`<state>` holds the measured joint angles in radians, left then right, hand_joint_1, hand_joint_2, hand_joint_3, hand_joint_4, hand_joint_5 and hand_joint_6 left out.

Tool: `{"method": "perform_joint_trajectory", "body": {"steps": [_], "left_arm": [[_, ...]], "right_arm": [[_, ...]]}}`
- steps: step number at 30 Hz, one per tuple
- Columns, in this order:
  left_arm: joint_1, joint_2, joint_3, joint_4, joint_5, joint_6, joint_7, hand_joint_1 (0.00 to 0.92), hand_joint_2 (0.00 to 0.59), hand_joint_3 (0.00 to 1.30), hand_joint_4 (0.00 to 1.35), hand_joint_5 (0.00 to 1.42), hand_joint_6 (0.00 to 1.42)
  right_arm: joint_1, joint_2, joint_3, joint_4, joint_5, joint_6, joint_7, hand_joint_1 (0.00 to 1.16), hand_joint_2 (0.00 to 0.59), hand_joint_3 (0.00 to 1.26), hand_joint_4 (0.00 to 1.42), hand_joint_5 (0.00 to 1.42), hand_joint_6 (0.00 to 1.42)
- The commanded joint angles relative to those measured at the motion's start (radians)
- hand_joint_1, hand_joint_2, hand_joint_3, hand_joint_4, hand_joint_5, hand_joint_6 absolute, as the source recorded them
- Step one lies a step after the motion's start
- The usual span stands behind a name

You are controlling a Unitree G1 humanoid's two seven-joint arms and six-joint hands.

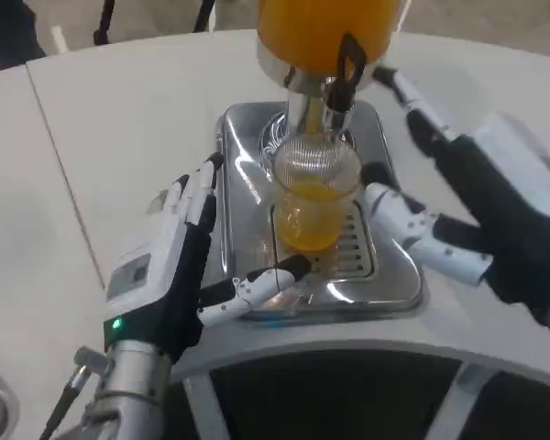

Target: Grasp the cup under the faucet to collect the drink, then remove the cup.

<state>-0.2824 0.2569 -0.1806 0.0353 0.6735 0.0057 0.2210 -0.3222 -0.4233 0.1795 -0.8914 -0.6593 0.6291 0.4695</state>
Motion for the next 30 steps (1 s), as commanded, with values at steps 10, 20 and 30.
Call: {"method": "perform_joint_trajectory", "body": {"steps": [10,20,30], "left_arm": [[0.002,-0.001,-0.007,0.014,0.006,-0.012,0.020,0.173,0.041,0.00,0.00,0.00,0.00],[-0.030,-0.021,-0.013,0.064,-0.011,-0.030,0.043,0.132,0.029,0.00,0.00,0.00,0.00],[-0.118,-0.072,-0.011,0.178,-0.066,-0.075,0.080,0.255,0.051,0.00,0.00,0.00,0.00]], "right_arm": [[0.160,-0.146,-0.021,0.020,-0.129,-0.250,0.048,0.43,0.561,0.01,0.00,0.00,0.03],[0.323,-0.156,-0.089,0.063,-0.178,-0.419,0.010,0.62,0.478,0.00,0.00,0.00,0.00],[0.381,-0.147,-0.153,0.054,-0.146,-0.470,0.040,0.63,0.468,0.00,0.00,0.00,0.01]]}}
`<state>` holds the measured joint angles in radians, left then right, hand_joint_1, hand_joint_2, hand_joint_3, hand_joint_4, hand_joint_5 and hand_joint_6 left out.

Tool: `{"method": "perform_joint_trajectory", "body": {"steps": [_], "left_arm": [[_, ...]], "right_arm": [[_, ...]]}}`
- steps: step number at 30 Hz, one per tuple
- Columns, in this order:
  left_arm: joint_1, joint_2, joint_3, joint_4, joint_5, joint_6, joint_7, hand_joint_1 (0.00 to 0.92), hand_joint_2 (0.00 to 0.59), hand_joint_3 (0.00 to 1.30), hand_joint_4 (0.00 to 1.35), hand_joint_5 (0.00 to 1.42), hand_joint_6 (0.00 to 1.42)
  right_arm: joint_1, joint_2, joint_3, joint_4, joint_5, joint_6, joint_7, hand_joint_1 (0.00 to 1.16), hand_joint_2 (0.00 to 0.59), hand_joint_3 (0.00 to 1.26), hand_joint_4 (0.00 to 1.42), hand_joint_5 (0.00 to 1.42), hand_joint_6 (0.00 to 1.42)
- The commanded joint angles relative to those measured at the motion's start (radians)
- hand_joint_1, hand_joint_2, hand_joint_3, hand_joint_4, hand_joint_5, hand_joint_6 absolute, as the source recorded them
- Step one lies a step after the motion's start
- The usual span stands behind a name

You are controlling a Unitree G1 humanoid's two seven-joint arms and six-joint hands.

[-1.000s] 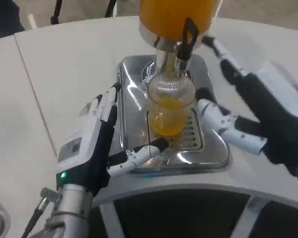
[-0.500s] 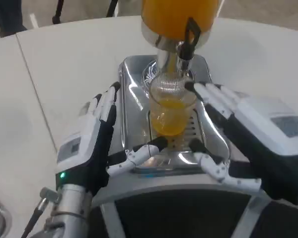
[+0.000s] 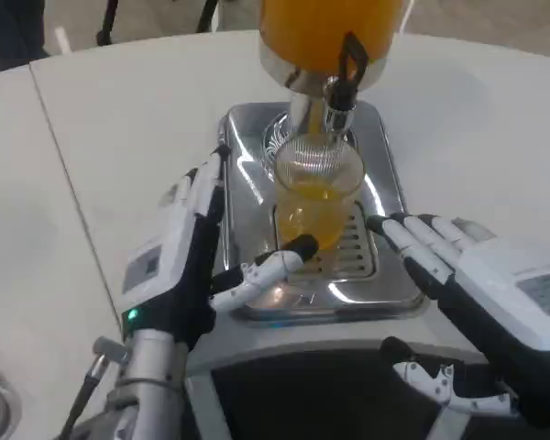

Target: Grasp the cup under the faucet to collect the drink, then remove the cup.

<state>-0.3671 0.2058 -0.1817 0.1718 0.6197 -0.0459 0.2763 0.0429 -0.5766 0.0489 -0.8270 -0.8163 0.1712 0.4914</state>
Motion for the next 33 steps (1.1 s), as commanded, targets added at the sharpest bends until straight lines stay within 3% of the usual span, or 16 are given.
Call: {"method": "perform_joint_trajectory", "body": {"steps": [1,7,16,21,33], "left_arm": [[-0.042,-0.024,-0.012,0.050,-0.012,-0.028,0.029,0.272,0.055,0.00,0.00,0.00,0.00],[-0.073,-0.042,-0.026,0.103,-0.030,-0.064,0.038,0.297,0.051,0.00,0.00,0.00,0.00],[-0.132,-0.070,-0.045,0.204,-0.046,-0.098,0.055,0.305,0.046,0.00,0.00,0.00,0.00],[-0.151,-0.092,-0.053,0.241,-0.054,-0.102,0.070,0.307,0.046,0.00,0.00,0.00,0.00],[-0.250,-0.120,-0.065,0.391,-0.066,-0.128,0.137,0.311,0.052,0.00,0.00,0.00,0.01]], "right_arm": [[0.018,0.007,-0.025,-0.014,0.009,-0.011,0.025,0.63,0.467,0.00,0.00,0.00,0.01],[0.035,0.029,-0.037,-0.037,0.022,-0.002,0.055,0.61,0.449,0.00,0.00,0.00,0.02],[0.093,0.032,-0.042,-0.049,0.013,-0.049,0.057,0.61,0.441,0.00,0.00,0.00,0.02],[0.117,0.062,-0.058,-0.070,0.015,-0.036,0.056,0.61,0.446,0.00,0.00,0.00,0.03],[0.115,0.084,-0.059,-0.069,0.023,-0.022,0.101,0.58,0.428,0.00,0.00,0.00,0.03]]}}
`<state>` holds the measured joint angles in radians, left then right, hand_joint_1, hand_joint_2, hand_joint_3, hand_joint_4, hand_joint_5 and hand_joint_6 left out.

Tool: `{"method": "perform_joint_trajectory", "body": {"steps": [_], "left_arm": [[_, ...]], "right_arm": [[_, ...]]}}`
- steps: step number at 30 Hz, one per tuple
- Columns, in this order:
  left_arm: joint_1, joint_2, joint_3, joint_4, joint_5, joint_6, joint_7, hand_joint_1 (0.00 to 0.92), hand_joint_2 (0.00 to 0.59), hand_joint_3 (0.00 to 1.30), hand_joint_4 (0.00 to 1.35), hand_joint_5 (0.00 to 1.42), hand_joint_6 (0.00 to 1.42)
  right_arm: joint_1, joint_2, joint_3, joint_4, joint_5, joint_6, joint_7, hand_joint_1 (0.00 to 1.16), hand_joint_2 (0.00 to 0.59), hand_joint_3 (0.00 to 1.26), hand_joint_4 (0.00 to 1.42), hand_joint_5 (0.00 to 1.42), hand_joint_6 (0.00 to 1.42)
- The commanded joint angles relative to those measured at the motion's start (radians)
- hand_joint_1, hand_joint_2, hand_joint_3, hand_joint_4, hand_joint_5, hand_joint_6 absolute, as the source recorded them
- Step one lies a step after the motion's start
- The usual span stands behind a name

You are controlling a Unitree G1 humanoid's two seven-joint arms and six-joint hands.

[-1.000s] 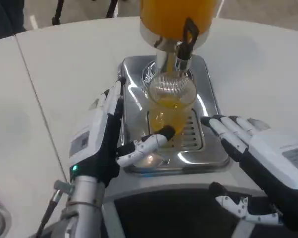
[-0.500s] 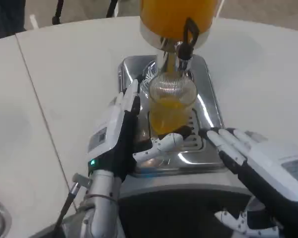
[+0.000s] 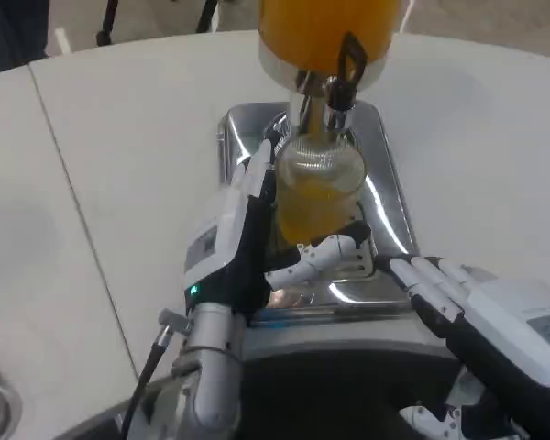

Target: Grasp the cup under the faucet to collect the drink, then remove the cup.

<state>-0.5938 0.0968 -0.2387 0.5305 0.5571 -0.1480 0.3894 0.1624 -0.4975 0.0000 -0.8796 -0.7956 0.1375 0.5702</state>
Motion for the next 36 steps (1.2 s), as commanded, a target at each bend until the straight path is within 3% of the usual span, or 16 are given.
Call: {"method": "perform_joint_trajectory", "body": {"steps": [1,9,20,28,30,32,36], "left_arm": [[-0.026,-0.011,-0.009,0.037,-0.003,-0.028,0.027,0.313,0.053,0.00,0.00,0.00,0.02],[-0.042,-0.030,-0.022,0.079,0.003,-0.018,0.078,0.402,0.063,0.00,0.00,0.09,0.12],[-0.045,-0.076,-0.042,0.096,0.017,0.002,0.149,0.425,0.065,0.00,0.00,0.22,0.23],[-0.078,-0.128,-0.083,0.164,0.037,0.034,0.188,0.458,0.060,0.00,0.00,0.30,0.31],[-0.097,-0.155,-0.088,0.200,0.041,0.043,0.218,0.461,0.059,0.02,0.05,0.38,0.47],[-0.115,-0.182,-0.088,0.236,0.042,0.049,0.263,0.462,0.059,0.07,0.14,0.54,0.72],[-0.150,-0.232,-0.080,0.304,0.042,0.063,0.392,0.466,0.049,0.36,0.55,0.88,1.12]], "right_arm": [[-0.008,0.007,-0.011,-0.017,0.000,0.016,0.025,0.58,0.428,0.00,0.00,0.00,0.03],[-0.034,0.026,0.007,-0.018,-0.013,0.055,0.059,0.55,0.428,0.00,0.00,0.00,0.03],[-0.083,0.026,0.011,-0.010,-0.013,0.106,0.109,0.54,0.428,0.00,0.00,0.00,0.03],[-0.066,0.021,-0.025,-0.039,-0.011,0.153,0.145,0.52,0.444,0.00,0.00,0.00,0.05],[-0.055,0.023,-0.036,-0.034,-0.011,0.167,0.147,0.52,0.445,0.00,0.00,0.00,0.05],[-0.054,0.018,-0.038,-0.026,-0.014,0.168,0.148,0.52,0.445,0.00,0.00,0.00,0.05],[-0.067,0.015,-0.042,-0.005,-0.013,0.180,0.147,0.50,0.456,0.00,0.00,0.00,0.03]]}}
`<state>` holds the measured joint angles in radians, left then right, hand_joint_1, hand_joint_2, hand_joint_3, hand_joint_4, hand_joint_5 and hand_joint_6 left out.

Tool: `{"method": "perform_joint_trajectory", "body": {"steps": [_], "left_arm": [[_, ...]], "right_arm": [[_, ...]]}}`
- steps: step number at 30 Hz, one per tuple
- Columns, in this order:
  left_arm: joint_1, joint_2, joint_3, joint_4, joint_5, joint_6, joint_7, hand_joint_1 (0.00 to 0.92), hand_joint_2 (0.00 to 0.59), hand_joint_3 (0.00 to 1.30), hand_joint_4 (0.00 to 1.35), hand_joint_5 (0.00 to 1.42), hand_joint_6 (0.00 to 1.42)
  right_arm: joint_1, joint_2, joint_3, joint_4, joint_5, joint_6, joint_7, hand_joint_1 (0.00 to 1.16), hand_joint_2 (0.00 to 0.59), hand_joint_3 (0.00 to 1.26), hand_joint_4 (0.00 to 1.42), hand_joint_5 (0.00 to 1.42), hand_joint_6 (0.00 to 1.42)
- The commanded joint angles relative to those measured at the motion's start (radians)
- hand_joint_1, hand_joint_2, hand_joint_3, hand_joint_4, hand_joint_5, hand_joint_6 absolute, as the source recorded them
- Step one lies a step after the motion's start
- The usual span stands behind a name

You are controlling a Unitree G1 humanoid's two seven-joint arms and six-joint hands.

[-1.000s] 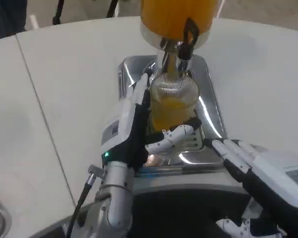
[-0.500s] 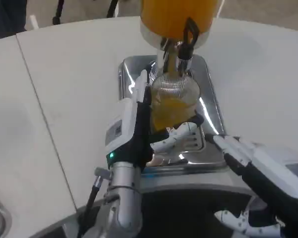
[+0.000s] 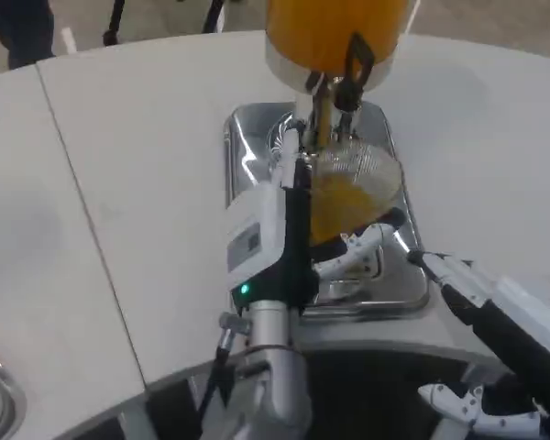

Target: Grasp the cup under the faucet to collect the drink, then remove the cup.

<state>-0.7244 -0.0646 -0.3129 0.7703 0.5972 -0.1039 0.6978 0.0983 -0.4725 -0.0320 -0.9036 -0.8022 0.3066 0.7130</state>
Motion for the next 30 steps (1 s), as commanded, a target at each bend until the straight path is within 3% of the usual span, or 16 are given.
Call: {"method": "perform_joint_trajectory", "body": {"steps": [1,3,5,7,11,18,23,30], "left_arm": [[-0.026,-0.079,-0.005,0.077,-0.002,0.019,0.109,0.475,0.043,0.47,0.66,0.98,1.22],[-0.043,-0.095,0.001,0.107,-0.018,0.012,0.147,0.476,0.039,0.69,0.90,1.16,1.40],[-0.059,-0.110,0.011,0.137,-0.040,-0.007,0.176,0.483,0.041,0.88,1.10,1.33,1.42],[-0.068,-0.112,0.013,0.161,-0.058,-0.036,0.194,0.500,0.040,1.02,1.16,1.42,1.42],[-0.072,-0.104,0.016,0.183,-0.077,-0.081,0.212,0.547,0.038,1.08,1.15,1.42,1.42],[-0.070,-0.065,0.022,0.175,-0.089,-0.114,0.214,0.579,0.039,1.13,1.11,1.42,1.42],[-0.050,-0.025,0.013,0.135,-0.073,-0.137,0.209,0.582,0.033,1.13,1.09,1.42,1.42],[-0.001,0.046,0.014,0.025,-0.045,-0.136,0.200,0.590,0.028,1.15,1.08,1.42,1.42]], "right_arm": [[-0.006,-0.011,-0.012,0.028,-0.006,0.012,0.001,0.50,0.456,0.00,0.00,0.00,0.03],[-0.029,-0.022,-0.016,0.049,-0.002,0.022,0.009,0.50,0.456,0.00,0.00,0.00,0.03],[-0.040,-0.028,-0.019,0.060,0.004,0.026,0.008,0.50,0.456,0.00,0.00,0.00,0.03],[-0.050,-0.030,-0.014,0.068,0.007,0.033,0.011,0.50,0.456,0.00,0.00,0.00,0.03],[-0.076,-0.029,0.013,0.097,0.018,0.037,0.013,0.50,0.456,0.00,0.00,0.00,0.03],[-0.101,-0.033,0.019,0.117,0.045,0.026,-0.004,0.48,0.463,0.00,0.00,0.00,0.03],[-0.102,-0.030,0.026,0.121,0.056,0.012,-0.021,0.48,0.465,0.00,0.00,0.00,0.03],[-0.114,-0.010,0.070,0.146,0.063,0.004,-0.051,0.48,0.475,0.00,0.00,0.00,0.03]]}}
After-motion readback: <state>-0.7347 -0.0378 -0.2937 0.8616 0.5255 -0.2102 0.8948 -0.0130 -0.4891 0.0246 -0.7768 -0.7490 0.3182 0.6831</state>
